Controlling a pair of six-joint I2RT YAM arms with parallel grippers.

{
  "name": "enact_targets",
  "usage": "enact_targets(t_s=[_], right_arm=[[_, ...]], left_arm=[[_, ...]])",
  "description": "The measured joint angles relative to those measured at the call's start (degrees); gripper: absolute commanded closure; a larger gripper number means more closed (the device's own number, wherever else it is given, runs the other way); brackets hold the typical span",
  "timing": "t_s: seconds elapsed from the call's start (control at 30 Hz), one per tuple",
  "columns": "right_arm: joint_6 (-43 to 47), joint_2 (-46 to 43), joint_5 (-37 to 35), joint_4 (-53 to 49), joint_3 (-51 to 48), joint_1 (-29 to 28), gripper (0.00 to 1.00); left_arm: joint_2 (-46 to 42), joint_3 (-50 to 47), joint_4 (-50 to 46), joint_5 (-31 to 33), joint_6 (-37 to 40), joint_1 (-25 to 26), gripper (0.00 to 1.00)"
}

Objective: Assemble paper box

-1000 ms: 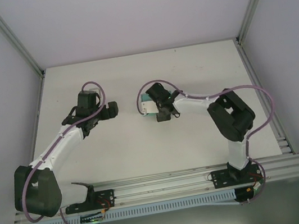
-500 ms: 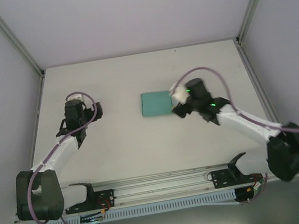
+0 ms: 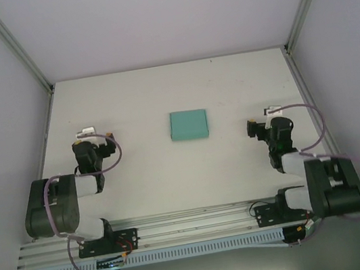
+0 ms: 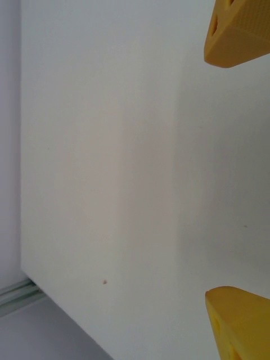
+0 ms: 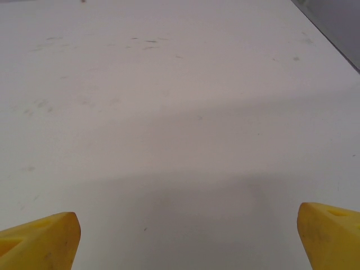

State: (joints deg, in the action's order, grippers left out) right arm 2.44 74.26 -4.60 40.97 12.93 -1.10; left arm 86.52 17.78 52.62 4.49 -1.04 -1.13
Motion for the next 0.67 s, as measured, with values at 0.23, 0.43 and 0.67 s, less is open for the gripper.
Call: enact_targets(t_s=[0.23, 0.43, 0.67], right_arm=[[-3.0, 14.8, 1.5, 7.0, 8.2, 2.4, 0.01], [-3.7, 14.8, 1.7, 7.9, 8.8, 2.8, 0.01], [-4.2, 14.8, 1.7, 8.0, 8.8, 2.8, 0.01]], left_arm=[[0.5, -0.7, 5.4, -4.7, 0.7, -0.7, 0.01], [0.5, -0.7, 6.4, -5.6, 0.9, -0.7, 0.01], [0.5, -0.7, 7.2, -5.8, 0.9, -0.7, 0.01]])
